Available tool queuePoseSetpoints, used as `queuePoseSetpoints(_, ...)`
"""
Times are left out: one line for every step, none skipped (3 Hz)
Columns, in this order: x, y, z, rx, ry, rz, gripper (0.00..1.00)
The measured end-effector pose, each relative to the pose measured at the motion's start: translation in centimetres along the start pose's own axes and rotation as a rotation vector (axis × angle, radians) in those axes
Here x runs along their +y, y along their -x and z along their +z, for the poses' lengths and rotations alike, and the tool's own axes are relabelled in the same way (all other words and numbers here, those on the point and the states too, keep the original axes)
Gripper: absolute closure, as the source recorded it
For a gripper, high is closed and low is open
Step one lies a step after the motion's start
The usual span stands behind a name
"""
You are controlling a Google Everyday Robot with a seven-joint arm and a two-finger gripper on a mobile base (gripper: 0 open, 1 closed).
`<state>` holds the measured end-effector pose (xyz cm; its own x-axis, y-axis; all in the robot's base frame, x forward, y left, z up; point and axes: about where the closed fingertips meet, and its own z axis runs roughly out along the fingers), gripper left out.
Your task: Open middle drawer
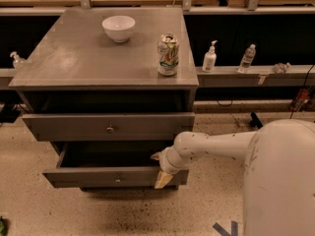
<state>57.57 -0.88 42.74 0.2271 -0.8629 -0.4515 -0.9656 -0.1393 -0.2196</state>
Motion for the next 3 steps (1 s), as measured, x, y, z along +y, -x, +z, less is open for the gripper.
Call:
queuePoseSetpoints(0.5,-0.4,1.6,-0.013,0.039,0.020,0.31)
queuePoseSetpoints(2.2,0.9,1.9,-0.033,0.064,0.017,0.32)
queuePoseSetpoints(4.6,2.7,1.2,-0.038,0.074,0.016,0.33)
